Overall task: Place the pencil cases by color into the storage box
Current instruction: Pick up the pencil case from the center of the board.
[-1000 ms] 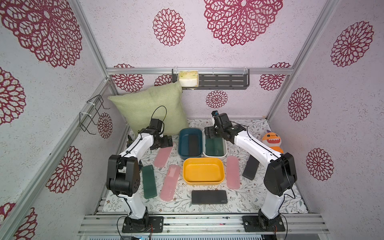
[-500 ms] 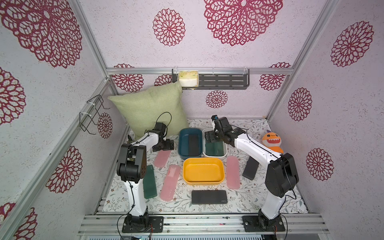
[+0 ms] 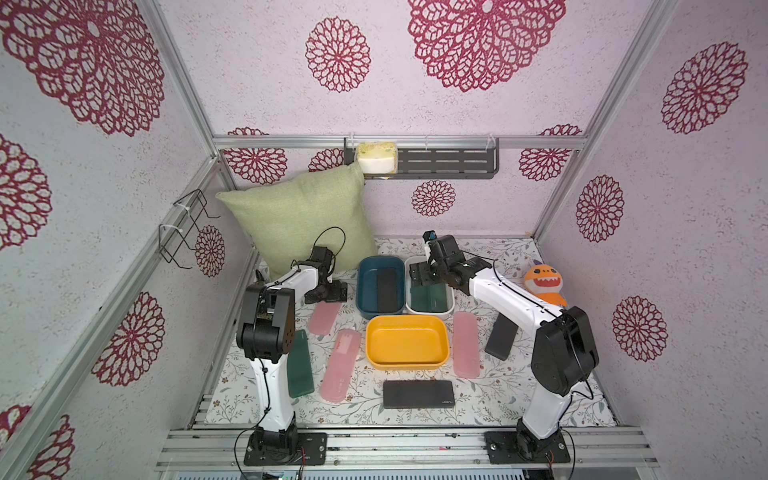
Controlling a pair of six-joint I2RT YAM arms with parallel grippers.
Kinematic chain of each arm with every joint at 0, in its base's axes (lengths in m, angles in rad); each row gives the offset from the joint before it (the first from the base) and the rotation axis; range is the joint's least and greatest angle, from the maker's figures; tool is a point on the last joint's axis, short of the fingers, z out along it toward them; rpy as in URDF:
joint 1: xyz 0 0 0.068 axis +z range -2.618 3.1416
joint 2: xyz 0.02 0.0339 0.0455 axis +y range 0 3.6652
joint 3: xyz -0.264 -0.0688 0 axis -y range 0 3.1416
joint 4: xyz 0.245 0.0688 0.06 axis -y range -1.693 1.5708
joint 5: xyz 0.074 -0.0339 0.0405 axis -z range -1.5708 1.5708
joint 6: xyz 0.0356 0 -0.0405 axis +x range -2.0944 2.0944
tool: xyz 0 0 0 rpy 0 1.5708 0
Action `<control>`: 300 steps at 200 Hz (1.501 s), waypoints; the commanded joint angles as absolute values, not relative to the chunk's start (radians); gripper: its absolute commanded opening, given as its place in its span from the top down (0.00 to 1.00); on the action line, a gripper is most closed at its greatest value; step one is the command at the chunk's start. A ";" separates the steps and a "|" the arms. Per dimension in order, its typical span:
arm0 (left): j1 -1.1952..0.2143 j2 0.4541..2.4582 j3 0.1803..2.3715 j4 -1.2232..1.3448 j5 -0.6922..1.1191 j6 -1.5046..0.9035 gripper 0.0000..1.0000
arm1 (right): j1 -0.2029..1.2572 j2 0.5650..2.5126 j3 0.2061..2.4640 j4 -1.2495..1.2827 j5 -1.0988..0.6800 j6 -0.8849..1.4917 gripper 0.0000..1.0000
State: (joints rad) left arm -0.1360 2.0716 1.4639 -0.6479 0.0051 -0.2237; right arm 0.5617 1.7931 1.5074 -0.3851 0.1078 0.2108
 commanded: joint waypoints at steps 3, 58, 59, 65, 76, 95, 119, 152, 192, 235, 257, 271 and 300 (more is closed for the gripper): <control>-0.131 2.100 1.500 -0.659 0.004 -0.189 0.03 | 0.562 1.735 1.508 -0.367 0.107 0.219 0.05; -0.148 2.167 1.558 -0.737 -0.057 -0.196 0.03 | 0.561 1.726 1.493 -0.355 0.108 0.225 0.05; -0.148 2.168 1.558 -0.739 -0.058 -0.196 0.03 | 0.562 1.726 1.492 -0.355 0.108 0.225 0.05; -0.152 2.173 1.562 -0.746 -0.065 -0.195 0.03 | 0.562 1.725 1.491 -0.355 0.109 0.225 0.05; -0.159 2.182 1.571 -0.758 -0.085 -0.193 0.03 | 0.562 1.724 1.489 -0.353 0.108 0.228 0.05; -0.170 2.204 1.595 -0.792 -0.125 -0.193 0.03 | 0.562 1.723 1.485 -0.349 0.106 0.231 0.05; -0.178 2.219 1.606 -0.808 -0.152 -0.195 0.02 | 0.562 1.720 1.479 -0.346 0.106 0.232 0.05; -0.178 2.217 1.603 -0.807 -0.159 -0.210 0.13 | 0.563 1.712 1.472 -0.344 0.109 0.232 0.05; -0.178 2.206 1.597 -0.805 -0.187 -0.215 0.26 | 0.562 1.707 1.462 -0.336 0.110 0.236 0.05; -0.177 2.169 1.588 -0.805 -0.202 -0.228 0.34 | 0.562 1.694 1.448 -0.330 0.110 0.238 0.05; -0.180 2.128 1.585 -0.812 -0.203 -0.239 0.35 | 0.562 1.687 1.442 -0.327 0.112 0.236 0.05; -0.183 2.093 1.585 -0.816 -0.204 -0.242 0.35 | 0.562 1.685 1.440 -0.325 0.112 0.233 0.05; -0.201 2.013 1.578 -0.812 -0.206 -0.231 0.34 | 0.561 1.677 1.431 -0.318 0.106 0.230 0.05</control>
State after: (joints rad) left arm -0.1856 2.1193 1.5776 -0.8013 -0.1806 -0.2321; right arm 0.5617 1.7405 1.4322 -0.3447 0.1078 0.2211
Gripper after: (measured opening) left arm 0.811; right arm 0.948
